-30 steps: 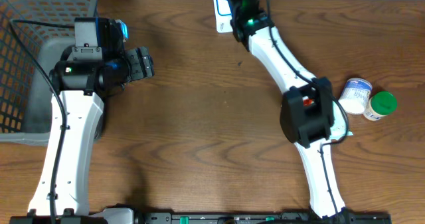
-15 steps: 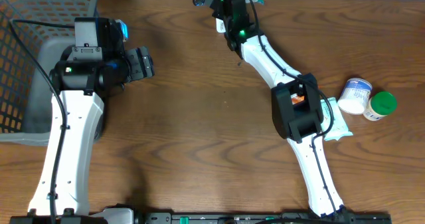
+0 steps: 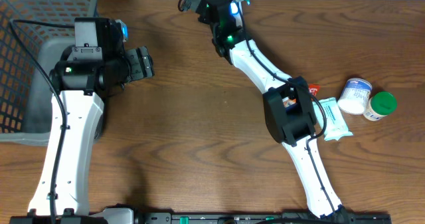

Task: Scan the item barcode
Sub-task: 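Hold the gloves pack at the scanner with the right gripper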

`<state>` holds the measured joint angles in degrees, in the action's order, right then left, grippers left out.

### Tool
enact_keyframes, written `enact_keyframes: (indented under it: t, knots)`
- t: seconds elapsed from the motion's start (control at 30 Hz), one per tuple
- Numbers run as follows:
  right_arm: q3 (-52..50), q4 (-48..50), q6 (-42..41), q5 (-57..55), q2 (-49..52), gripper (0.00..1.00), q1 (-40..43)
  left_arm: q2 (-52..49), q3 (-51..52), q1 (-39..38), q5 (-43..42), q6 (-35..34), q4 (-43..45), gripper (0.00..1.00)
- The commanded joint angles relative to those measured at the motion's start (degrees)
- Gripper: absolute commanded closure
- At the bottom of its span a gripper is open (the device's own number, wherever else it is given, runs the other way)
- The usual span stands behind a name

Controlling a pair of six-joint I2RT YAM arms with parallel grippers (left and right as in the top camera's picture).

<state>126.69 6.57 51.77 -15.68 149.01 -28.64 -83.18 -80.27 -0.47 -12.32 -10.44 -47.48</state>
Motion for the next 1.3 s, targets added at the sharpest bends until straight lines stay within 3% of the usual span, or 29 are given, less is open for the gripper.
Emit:
enact_keyframes:
  t: [0.0, 0.3, 0.7, 1.27]
  knots:
    - [0.92, -0.48, -1.40, -8.59, -0.76, 0.99, -1.81, -0.04, 0.13, 0.20, -0.11, 0.55, 0.02, 0.16]
    - [0.92, -7.32, -1.42, -12.33, -0.87, 0.99, -3.72, -0.04, 0.13, 0.20, -0.11, 0.55, 0.02, 0.16]
    - [0.92, -6.69, -1.68, -11.65, -0.87, 0.99, -4.35, -0.04, 0.13, 0.20, -0.11, 0.55, 0.00, 0.16]
    - [0.92, -6.12, -12.52, -11.67, -1.73, 0.99, -4.37, -0.04, 0.13, 0.20, -0.11, 0.55, 0.02, 0.15]
